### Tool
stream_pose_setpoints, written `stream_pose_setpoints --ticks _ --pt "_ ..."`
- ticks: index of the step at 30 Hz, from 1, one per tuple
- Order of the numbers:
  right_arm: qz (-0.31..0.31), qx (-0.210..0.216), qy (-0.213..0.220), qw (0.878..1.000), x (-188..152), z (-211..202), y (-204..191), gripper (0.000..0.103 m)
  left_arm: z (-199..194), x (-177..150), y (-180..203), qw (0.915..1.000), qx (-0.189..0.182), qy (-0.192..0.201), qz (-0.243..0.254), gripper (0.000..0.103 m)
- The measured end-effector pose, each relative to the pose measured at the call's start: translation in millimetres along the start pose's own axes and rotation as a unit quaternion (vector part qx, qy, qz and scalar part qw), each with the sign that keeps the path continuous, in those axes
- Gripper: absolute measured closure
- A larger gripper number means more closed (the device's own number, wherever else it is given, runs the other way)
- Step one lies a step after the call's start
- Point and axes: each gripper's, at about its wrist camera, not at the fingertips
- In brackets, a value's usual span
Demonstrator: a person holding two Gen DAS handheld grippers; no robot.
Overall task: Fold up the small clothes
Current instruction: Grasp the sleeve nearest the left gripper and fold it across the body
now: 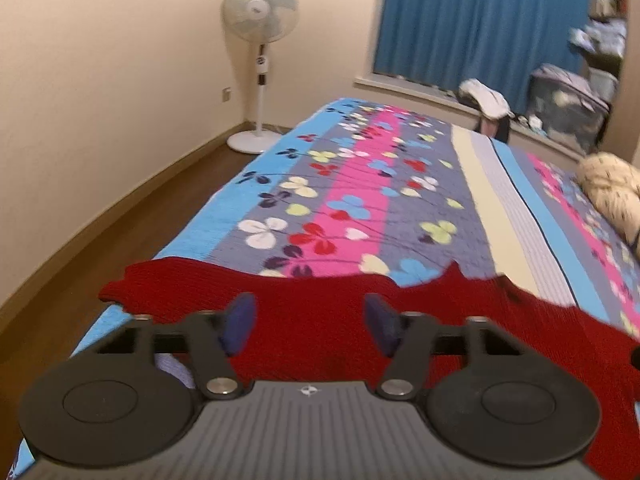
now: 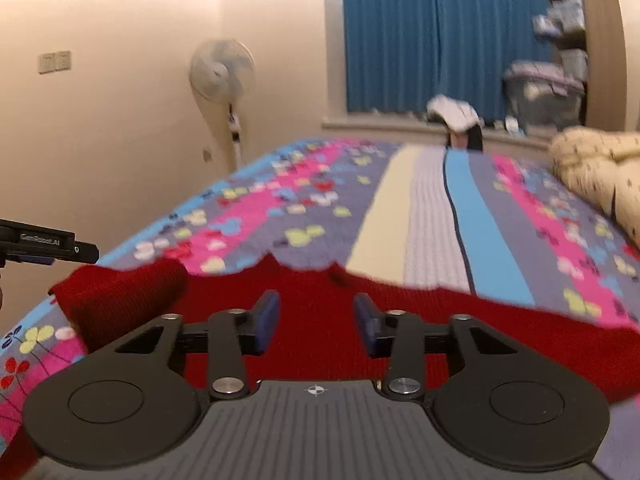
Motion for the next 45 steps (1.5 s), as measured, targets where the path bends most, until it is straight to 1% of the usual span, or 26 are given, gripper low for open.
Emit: stream_pose_setpoints --ticks 2,5,7,8,9,10,13,16,18,19,21,25,26,27,28,29,31,32,35,37,40,43,45 --pt "0.012 0.005 -0.005 1.0 2 2 4 0.101 4 7 -16 0.9998 0.004 0.001 -0.021 0.056" --pt "0.023 0.013 -0.015 1.0 0 5 5 0.101 14 11 -42 0.998 0.036 -0.011 -0.051 0.056" --pt "0.027 0.026 -0.032 0.999 -2 8 4 0.101 24 11 -63 0.9938 0.05 -0.031 -0.094 0.055" --pt "0.03 0.035 -0.041 0.998 -3 11 2 0.1 31 10 -75 0.9902 0.052 -0.045 -0.121 0.05" --pt "0.032 0.04 -0.046 0.998 -3 11 2 0.1 37 8 -85 0.9861 0.054 -0.059 -0.145 0.043" --pt "0.032 0.042 -0.047 0.997 -3 11 1 0.1 44 5 -96 0.9807 0.061 -0.075 -0.17 0.041" --pt "0.031 0.043 -0.054 0.997 -4 12 -1 0.098 59 -8 -122 0.9629 0.083 -0.112 -0.231 0.04" --pt "0.042 0.043 -0.065 0.996 -6 15 1 0.096 72 -22 -140 0.9456 0.091 -0.139 -0.28 0.04" --pt "0.047 0.04 -0.07 0.996 -8 19 3 0.096 80 -30 -145 0.94 0.093 -0.152 -0.291 0.04" --pt "0.05 0.038 -0.073 0.995 -9 21 4 0.096 82 -32 -146 0.9401 0.096 -0.152 -0.289 0.04" --pt "0.057 0.034 -0.079 0.995 -11 24 6 0.096 83 -32 -142 0.9452 0.101 -0.146 -0.274 0.039" --pt "0.069 0.026 -0.096 0.993 -15 31 11 0.095 84 -31 -131 0.9533 0.11 -0.147 -0.24 0.04" --pt "0.069 0.021 -0.103 0.992 -17 33 12 0.095 84 -31 -128 0.9559 0.113 -0.148 -0.227 0.044" --pt "0.068 0.016 -0.11 0.991 -19 35 13 0.095 84 -30 -124 0.9587 0.114 -0.149 -0.214 0.055" --pt "0.067 0.01 -0.117 0.991 -21 37 14 0.095 85 -29 -121 0.9611 0.114 -0.15 -0.202 0.063" --pt "0.066 0.002 -0.126 0.99 -23 39 15 0.095 87 -28 -118 0.9625 0.111 -0.15 -0.196 0.077" --pt "0.071 -0.009 -0.143 0.987 -28 43 19 0.095 84 -24 -115 0.9643 0.116 -0.143 -0.19 0.088" --pt "0.077 -0.013 -0.152 0.985 -30 45 22 0.095 82 -22 -114 0.9656 0.121 -0.137 -0.185 0.092" --pt "0.102 -0.02 -0.172 0.98 -35 49 30 0.095 74 -14 -110 0.9675 0.122 -0.117 -0.188 0.093" --pt "0.11 -0.022 -0.177 0.978 -36 50 34 0.095 67 -8 -107 0.969 0.117 -0.104 -0.191 0.094" --pt "0.108 -0.025 -0.183 0.977 -38 52 34 0.095 59 2 -103 0.9722 0.104 -0.083 -0.193 0.096" --pt "0.107 -0.025 -0.184 0.977 -38 52 35 0.095 51 8 -97 0.9744 0.099 -0.06 -0.193 0.097" --pt "0.107 -0.025 -0.183 0.977 -38 52 36 0.095 45 14 -92 0.9771 0.08 -0.04 -0.193 0.097"
Point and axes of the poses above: each gripper's, at about its wrist camera, not at the fingertips, and z roughly the way its jaws point, y to its right, x to its top, and after that the axes turned 8 degrees about y, right-handed
